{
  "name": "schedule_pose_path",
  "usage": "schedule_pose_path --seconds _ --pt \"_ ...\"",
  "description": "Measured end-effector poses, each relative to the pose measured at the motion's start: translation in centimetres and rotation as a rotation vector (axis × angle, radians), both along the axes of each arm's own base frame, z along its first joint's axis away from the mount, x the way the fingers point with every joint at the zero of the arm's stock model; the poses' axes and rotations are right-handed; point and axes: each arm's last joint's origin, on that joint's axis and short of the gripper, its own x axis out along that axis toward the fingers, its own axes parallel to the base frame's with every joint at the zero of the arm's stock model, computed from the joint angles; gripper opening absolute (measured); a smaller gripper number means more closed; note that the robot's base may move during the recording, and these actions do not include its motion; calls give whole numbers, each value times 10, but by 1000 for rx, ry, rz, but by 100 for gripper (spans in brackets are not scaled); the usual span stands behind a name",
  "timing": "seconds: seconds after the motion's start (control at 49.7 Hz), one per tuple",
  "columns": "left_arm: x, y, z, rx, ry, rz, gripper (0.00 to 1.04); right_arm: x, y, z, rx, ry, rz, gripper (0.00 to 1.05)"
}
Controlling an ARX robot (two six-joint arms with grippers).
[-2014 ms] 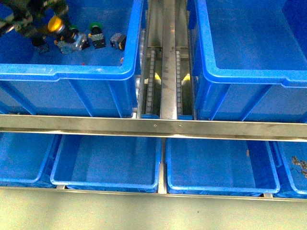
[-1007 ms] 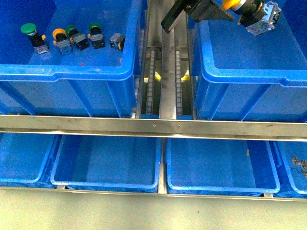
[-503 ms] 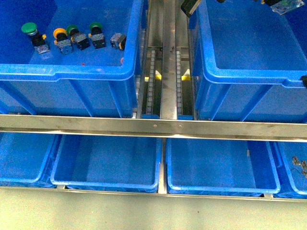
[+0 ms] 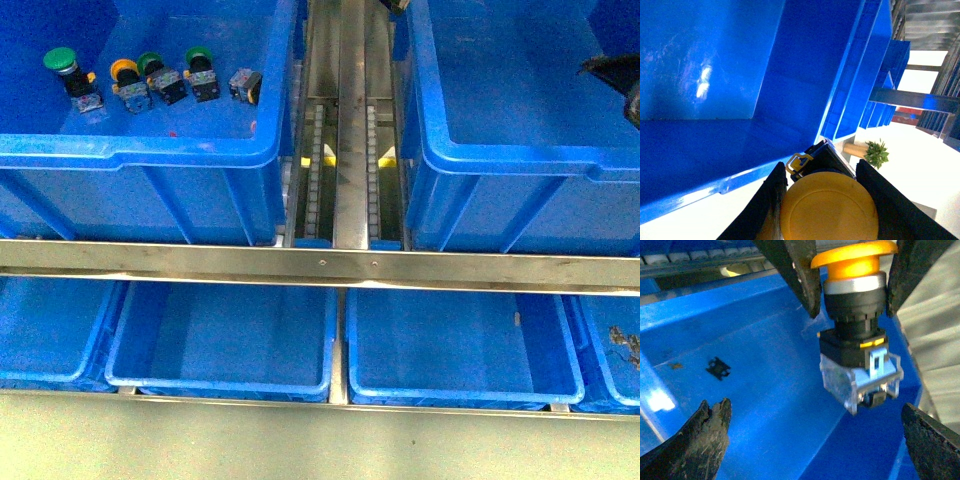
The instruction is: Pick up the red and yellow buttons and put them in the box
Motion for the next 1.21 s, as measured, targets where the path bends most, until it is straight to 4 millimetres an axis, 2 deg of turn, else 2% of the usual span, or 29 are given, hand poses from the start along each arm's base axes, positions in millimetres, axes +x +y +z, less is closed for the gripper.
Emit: schedule_pose_path --seconds 0.161,0.262,0.685,0.866,1.007,1.087,1.208 --pt "-6 5 4 -23 -5 -3 34 28 7 4 -114 -82 43 98" --pt "-7 7 2 -23 1 -1 34 36 8 6 -157 -107 52 98" --pt "-8 11 5 -40 -11 -5 34 34 9 6 -192 -147 54 98" --pt "-10 9 5 -37 -8 -11 34 31 8 7 -190 -163 54 64" --pt "-11 7 5 -36 -5 -17 34 29 6 7 -189 -165 52 45" --pt "-12 6 5 -33 -5 -15 34 28 4 7 -188 -167 50 38" --pt "-13 4 5 -31 -9 -20 34 26 2 7 -185 -169 52 36"
